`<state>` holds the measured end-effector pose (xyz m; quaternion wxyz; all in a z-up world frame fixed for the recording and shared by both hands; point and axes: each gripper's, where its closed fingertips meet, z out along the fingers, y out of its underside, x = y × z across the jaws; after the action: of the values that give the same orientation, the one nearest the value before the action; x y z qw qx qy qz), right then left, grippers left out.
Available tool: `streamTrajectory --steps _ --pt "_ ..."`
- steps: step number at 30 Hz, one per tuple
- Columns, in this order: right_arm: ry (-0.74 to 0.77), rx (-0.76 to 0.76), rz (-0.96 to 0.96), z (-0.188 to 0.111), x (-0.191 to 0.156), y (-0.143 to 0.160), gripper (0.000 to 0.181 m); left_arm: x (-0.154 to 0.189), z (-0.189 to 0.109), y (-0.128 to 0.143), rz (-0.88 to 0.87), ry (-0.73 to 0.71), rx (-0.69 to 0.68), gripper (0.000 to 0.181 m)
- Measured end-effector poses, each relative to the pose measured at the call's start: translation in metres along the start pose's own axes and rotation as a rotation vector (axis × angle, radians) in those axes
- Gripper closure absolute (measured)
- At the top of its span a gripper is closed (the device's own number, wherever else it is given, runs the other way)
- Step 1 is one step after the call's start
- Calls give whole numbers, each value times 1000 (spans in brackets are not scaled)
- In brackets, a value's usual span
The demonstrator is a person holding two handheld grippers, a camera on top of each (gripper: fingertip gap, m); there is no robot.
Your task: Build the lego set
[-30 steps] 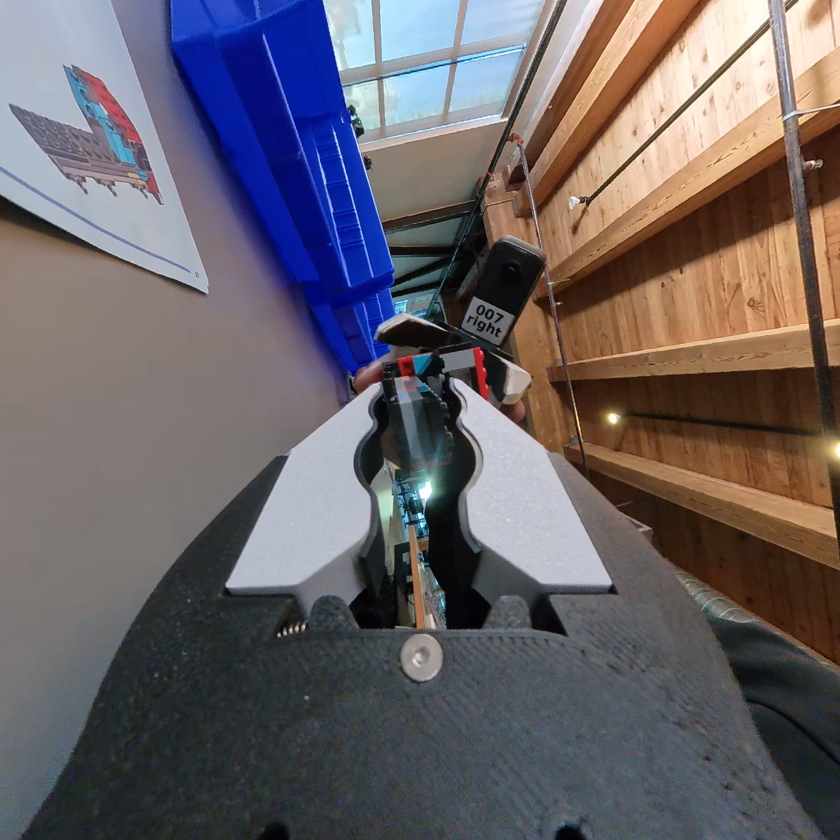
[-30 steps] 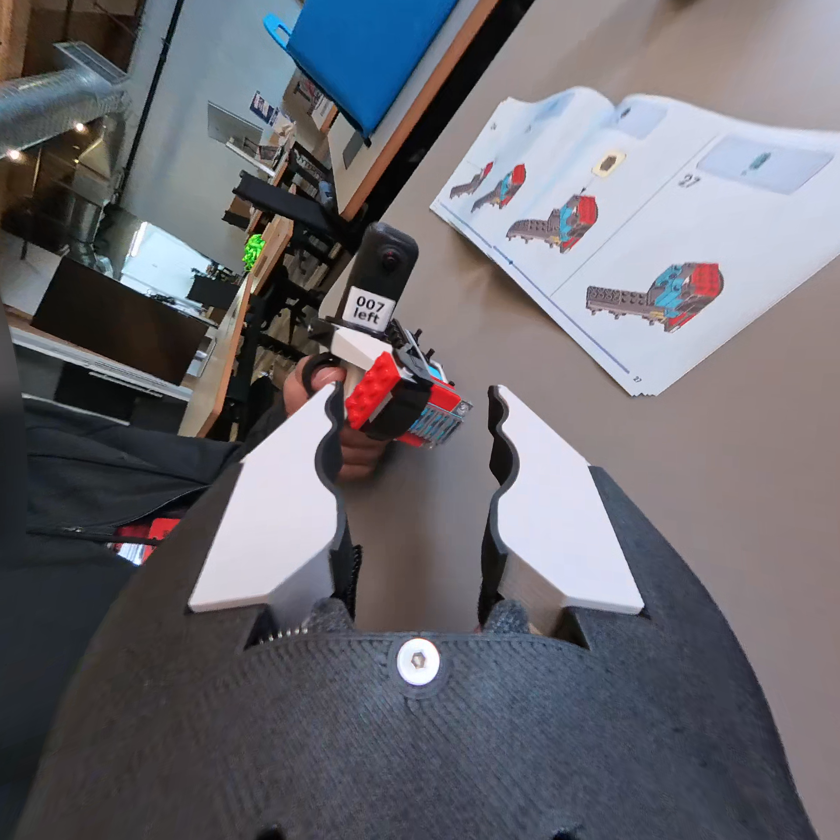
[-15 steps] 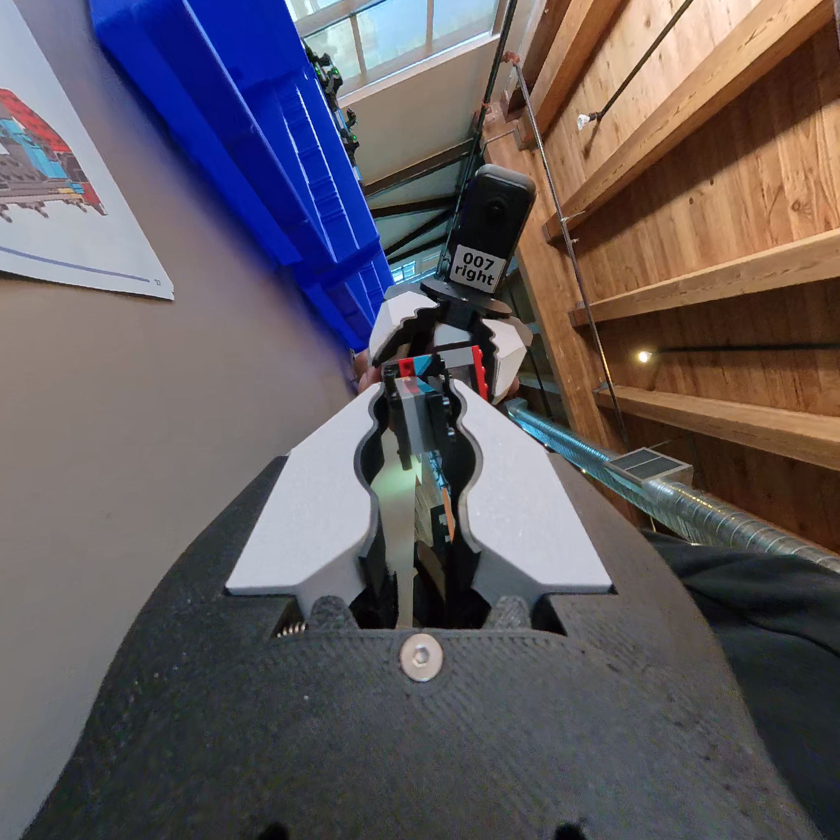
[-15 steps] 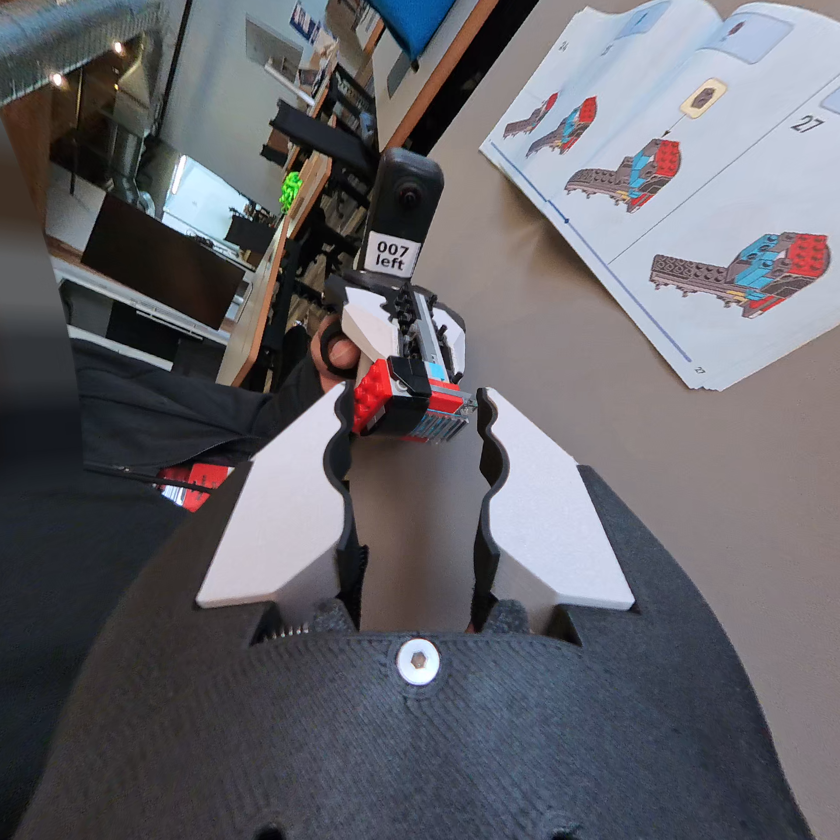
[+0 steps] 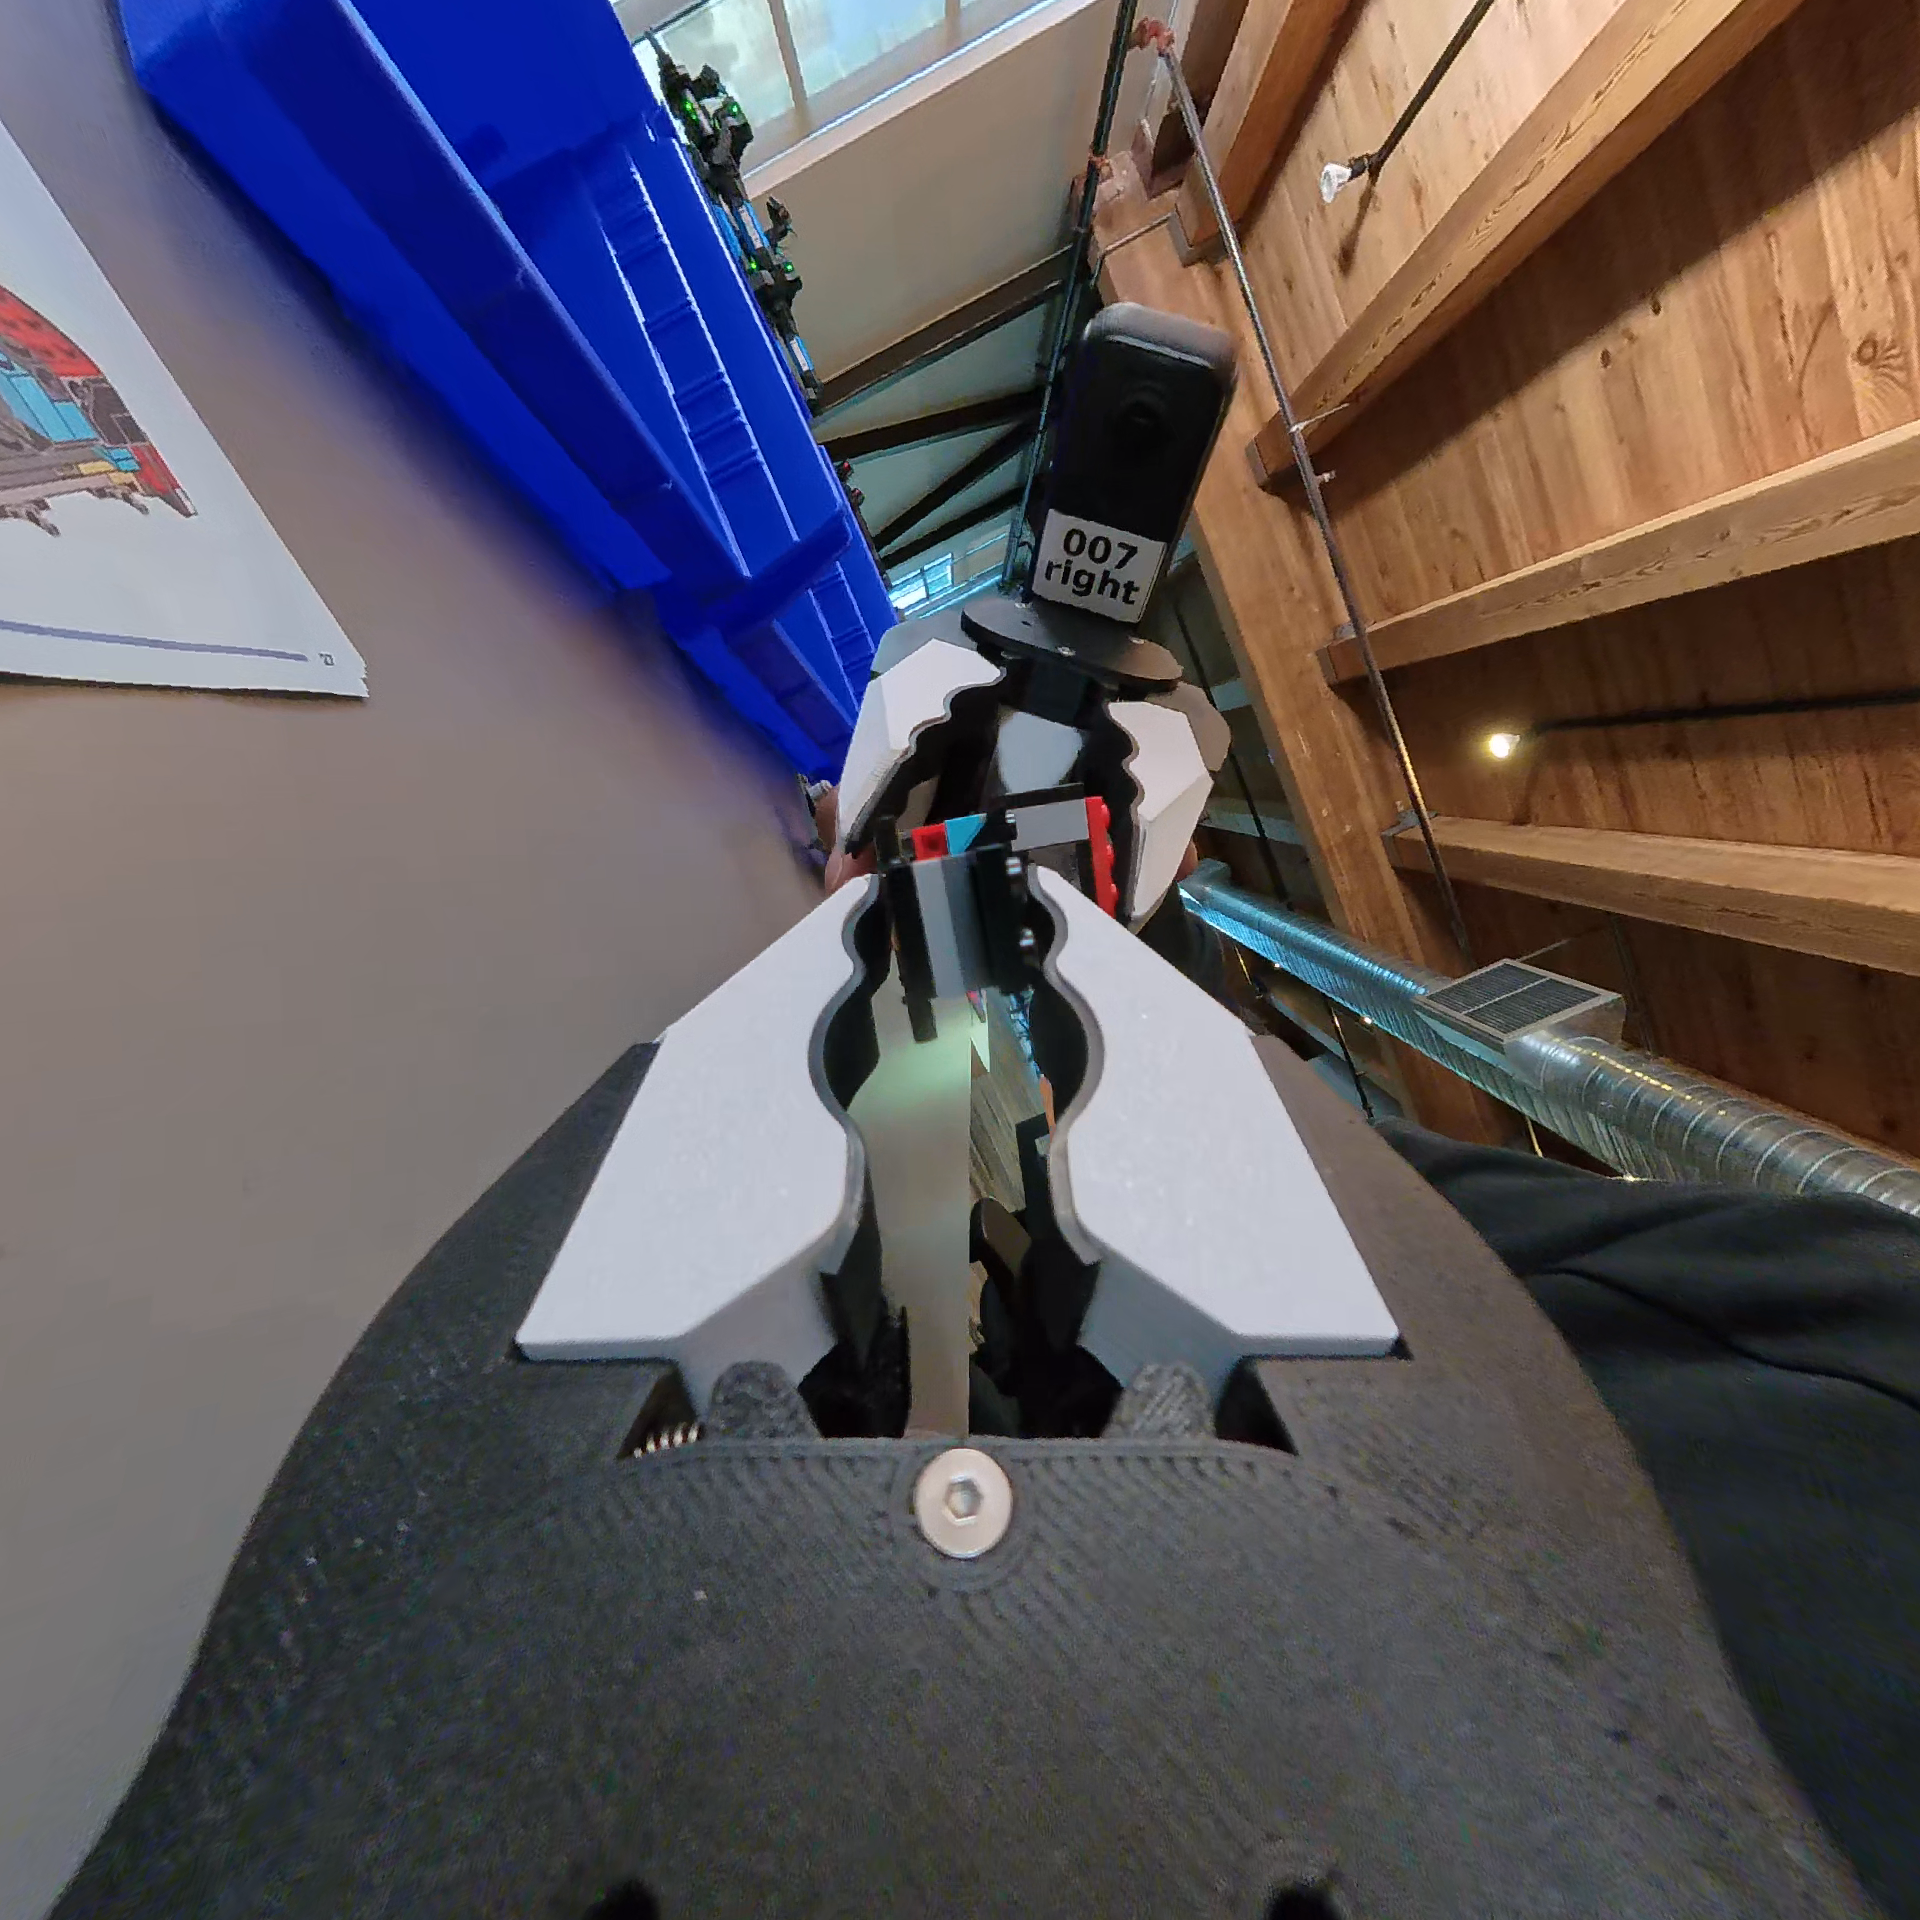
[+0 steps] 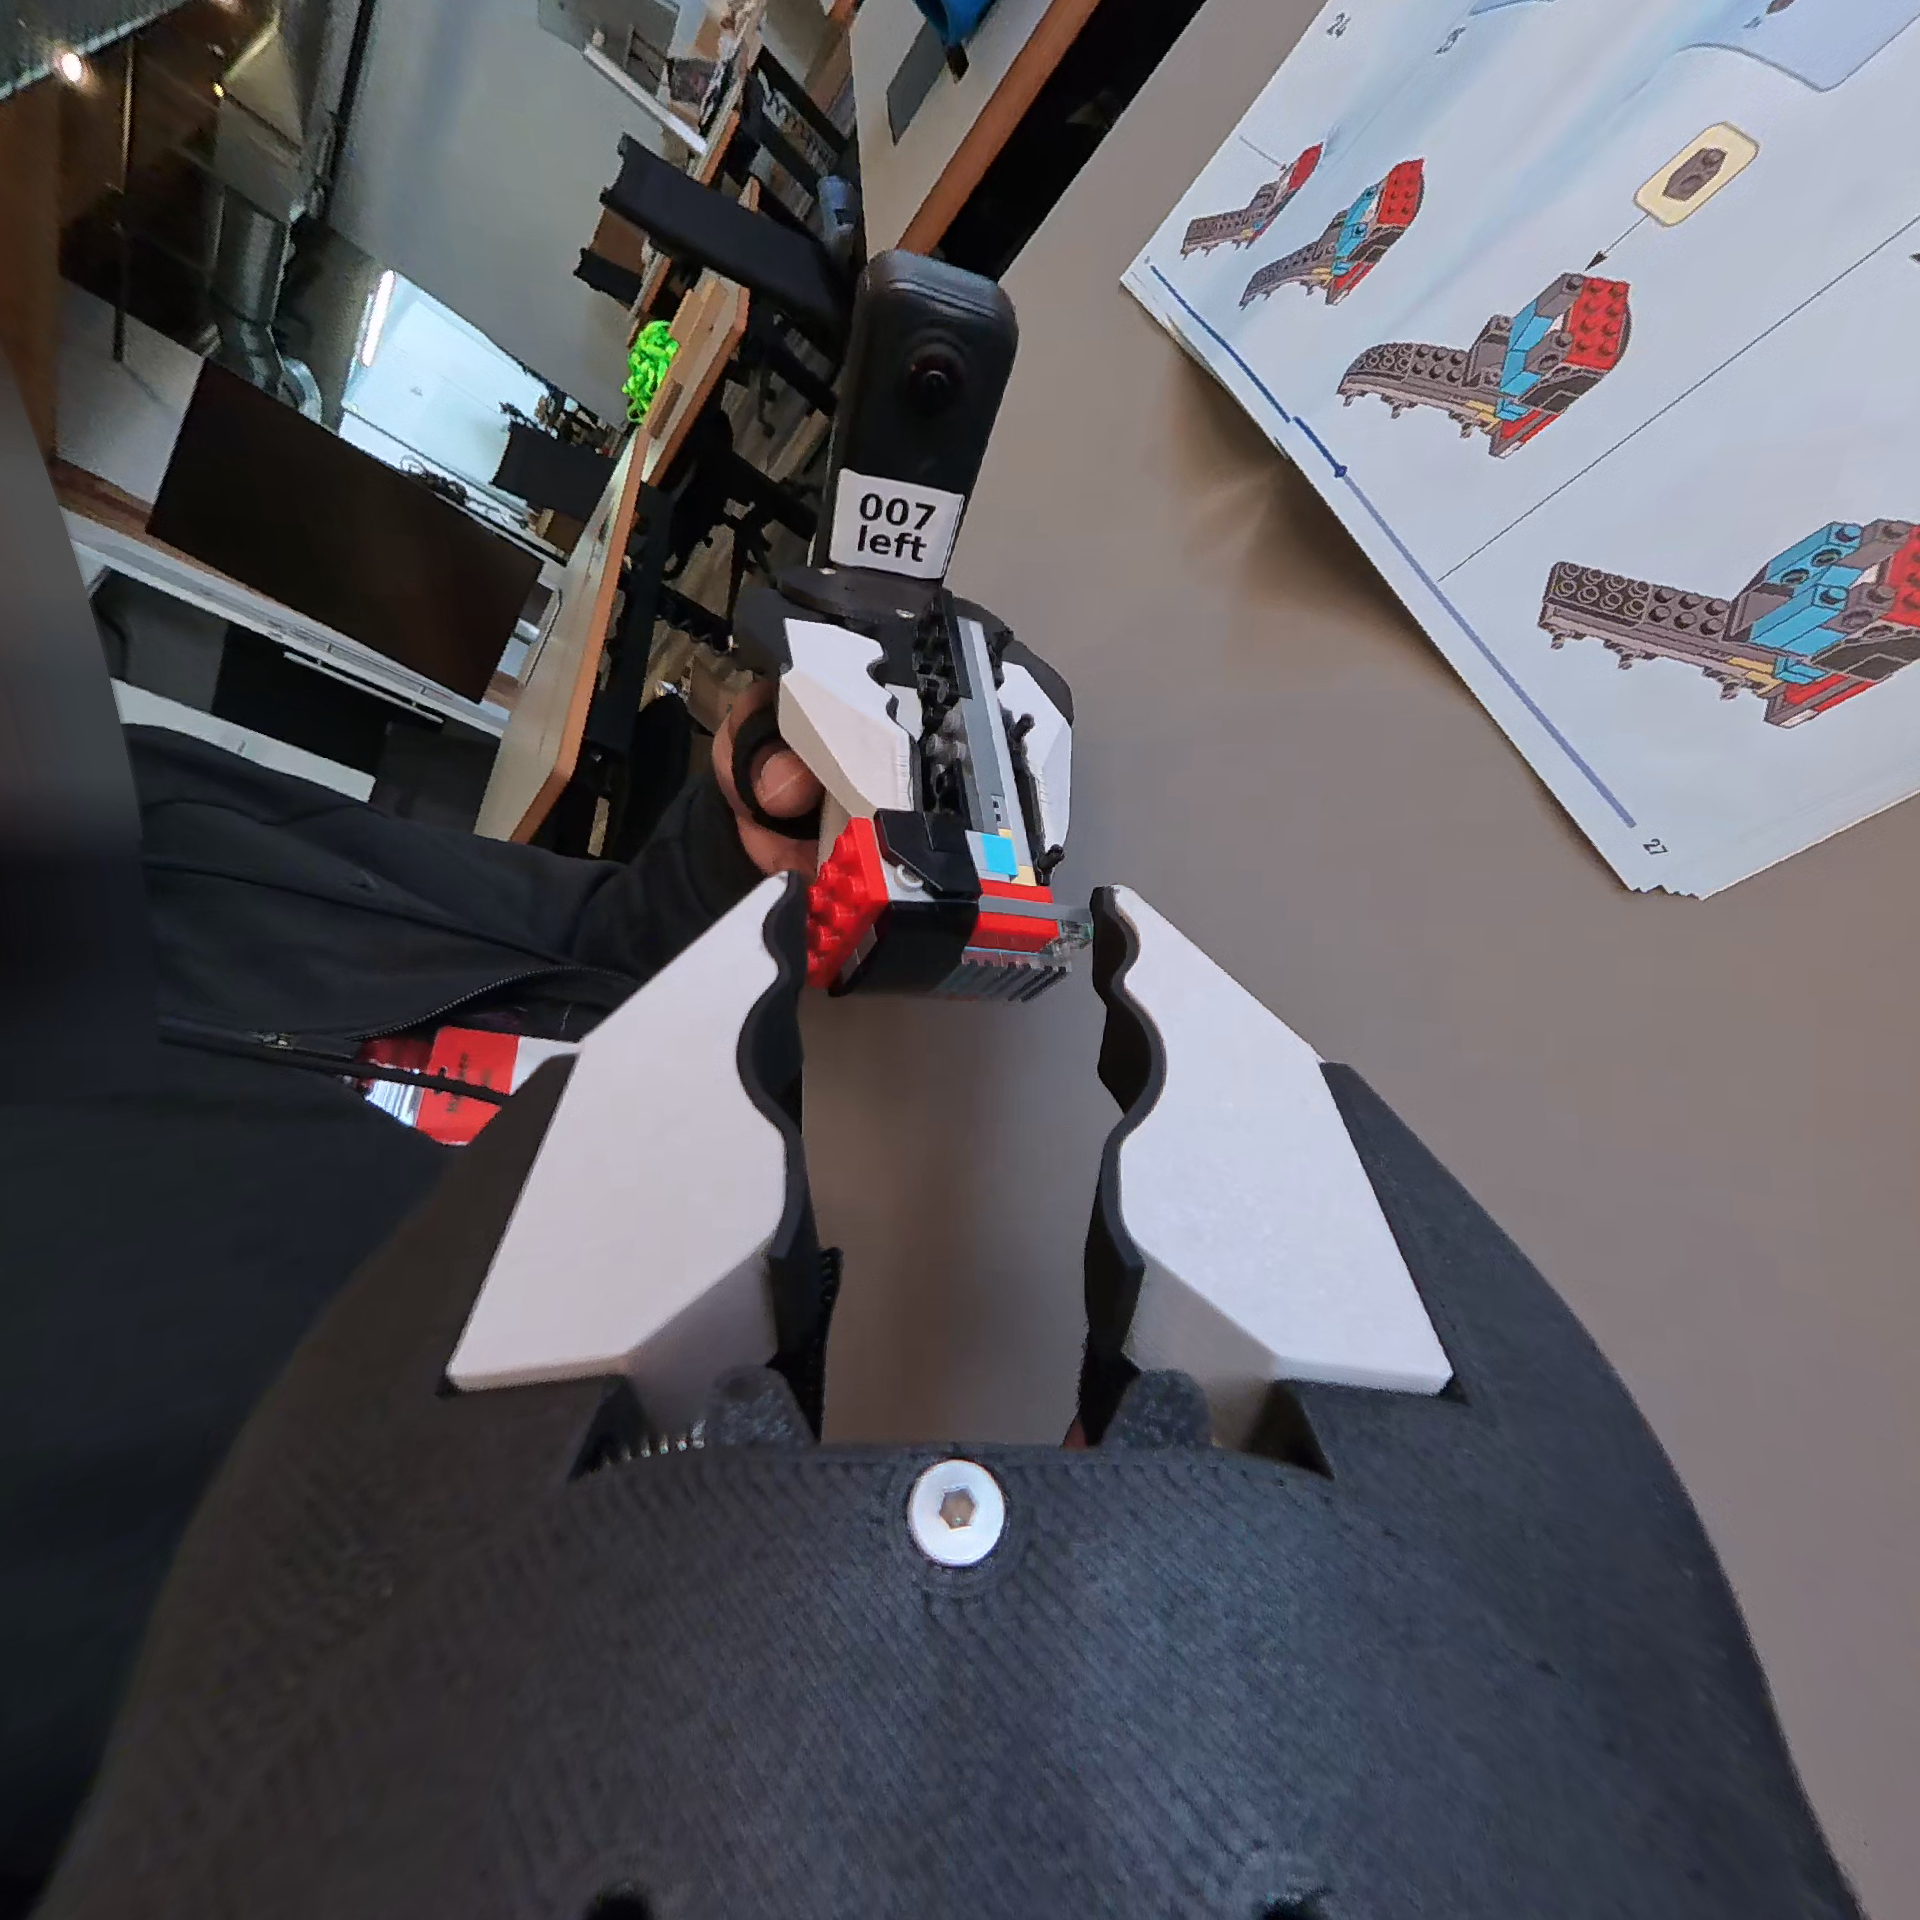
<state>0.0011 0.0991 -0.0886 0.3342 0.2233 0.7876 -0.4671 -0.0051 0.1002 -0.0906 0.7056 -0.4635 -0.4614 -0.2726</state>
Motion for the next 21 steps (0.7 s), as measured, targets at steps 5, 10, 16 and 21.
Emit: streamTrajectory --steps 5,10,16,21 --pt "-18 38 24 0 -3 -3 125 4 1 -4 29 8 29 157" --pt "-33 60 9 -2 -9 -7 126 11 2 -6 66 33 40 158" --pt "-17 84 -35 0 -13 -12 126 17 0 -8 136 45 47 157" --pt "16 101 -69 3 -20 -16 126 22 -3 -9 194 53 56 157"
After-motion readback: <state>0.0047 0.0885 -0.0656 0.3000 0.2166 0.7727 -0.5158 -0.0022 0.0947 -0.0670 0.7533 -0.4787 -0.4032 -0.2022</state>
